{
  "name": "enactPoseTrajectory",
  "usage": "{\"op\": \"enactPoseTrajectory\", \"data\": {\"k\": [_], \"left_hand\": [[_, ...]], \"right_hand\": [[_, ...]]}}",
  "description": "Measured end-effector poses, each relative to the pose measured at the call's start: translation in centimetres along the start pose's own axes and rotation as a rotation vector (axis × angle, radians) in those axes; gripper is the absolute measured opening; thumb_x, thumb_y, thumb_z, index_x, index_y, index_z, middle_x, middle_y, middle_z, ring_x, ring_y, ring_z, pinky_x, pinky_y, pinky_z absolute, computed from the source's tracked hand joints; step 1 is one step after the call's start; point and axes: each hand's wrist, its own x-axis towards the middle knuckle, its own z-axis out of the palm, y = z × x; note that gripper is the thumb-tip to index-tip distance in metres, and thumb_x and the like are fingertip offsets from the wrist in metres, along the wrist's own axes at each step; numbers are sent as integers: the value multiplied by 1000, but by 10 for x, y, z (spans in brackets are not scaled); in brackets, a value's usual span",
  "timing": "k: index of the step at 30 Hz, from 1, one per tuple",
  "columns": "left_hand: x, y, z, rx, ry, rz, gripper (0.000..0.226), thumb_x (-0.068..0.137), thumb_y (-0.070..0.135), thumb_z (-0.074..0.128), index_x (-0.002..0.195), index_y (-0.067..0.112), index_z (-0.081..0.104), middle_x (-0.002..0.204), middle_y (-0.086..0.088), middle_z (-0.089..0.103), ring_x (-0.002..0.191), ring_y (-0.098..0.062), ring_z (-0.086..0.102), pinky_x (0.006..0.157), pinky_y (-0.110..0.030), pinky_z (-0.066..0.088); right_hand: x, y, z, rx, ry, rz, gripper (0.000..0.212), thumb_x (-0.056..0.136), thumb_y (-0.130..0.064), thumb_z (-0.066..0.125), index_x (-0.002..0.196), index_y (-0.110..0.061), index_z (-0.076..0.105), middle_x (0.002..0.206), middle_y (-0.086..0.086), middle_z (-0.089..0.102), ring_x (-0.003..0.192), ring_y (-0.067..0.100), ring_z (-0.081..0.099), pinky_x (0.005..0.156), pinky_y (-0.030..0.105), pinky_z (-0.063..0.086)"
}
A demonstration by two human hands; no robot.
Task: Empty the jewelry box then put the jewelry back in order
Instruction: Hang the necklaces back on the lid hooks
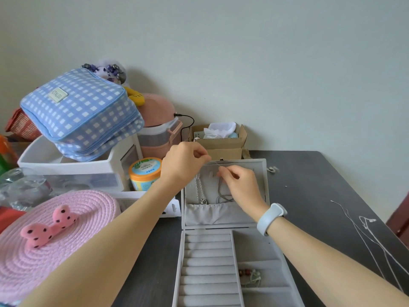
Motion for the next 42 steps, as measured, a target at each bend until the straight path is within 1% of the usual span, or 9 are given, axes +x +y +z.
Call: {"op": "enactPoseTrajectory", "data": {"k": [5,10,16,19,24,28,33,38,42], "left_hand": [[-4,1,10,200,0,84,11,84,31,61,88,25,70,88,6,68,87,-19,59,67,-27,41],[-4,-5,19,328,41,223,14,87,29,57,89,22,69,93,5,65,95,-17,51,64,-27,36],[-3,-8,25,445,148,357,14,59,10,80,58,15,68,56,0,61,64,-25,56,46,-24,34],[-1,-12,29,469,139,355,14,57,11,82,57,14,67,56,-1,61,62,-28,55,52,-31,40],[-5,-17,31,401,87,231,11,80,21,66,85,13,71,89,-7,63,92,-29,51,73,-36,35],[-7,-23,31,340,145,228,15,82,22,61,87,13,72,90,-7,63,91,-31,52,73,-37,34],[-27,-24,31,255,263,200,18,76,20,55,83,15,71,85,-3,64,84,-30,56,72,-36,34],[-70,-18,39,175,310,188,27,79,23,46,91,16,68,102,-6,62,102,-30,52,78,-39,35],[-97,0,55,123,265,190,31,79,26,41,96,16,66,110,-8,60,110,-27,45,83,-44,38]], "right_hand": [[0,6,-3,-180,52,44,34,89,-29,55,62,-8,60,53,0,55,56,16,49,56,29,34],[-3,3,-2,-379,67,52,46,89,-35,50,48,-19,38,54,0,49,62,27,49,55,29,34],[-4,2,4,-516,85,0,45,90,-37,47,51,-16,37,58,3,53,60,29,48,53,28,29],[-3,2,5,-554,81,-5,47,90,-36,46,49,-16,35,56,2,50,58,27,48,46,25,23],[-5,4,7,-598,51,22,50,89,-35,47,46,-15,31,49,-2,40,55,26,45,45,25,21],[-10,8,8,-617,21,22,49,89,-37,47,47,-15,34,56,2,49,57,27,46,48,25,24],[-19,10,5,-597,-59,38,32,87,-40,49,71,-15,61,75,6,67,74,30,59,59,27,34],[-41,19,-12,-466,-65,-88,17,88,-30,51,93,-20,65,90,-5,68,79,12,58,62,22,44],[-64,31,-45,-458,-45,-175,18,88,-17,53,103,-17,63,96,-6,63,74,1,46,62,15,37]]}}
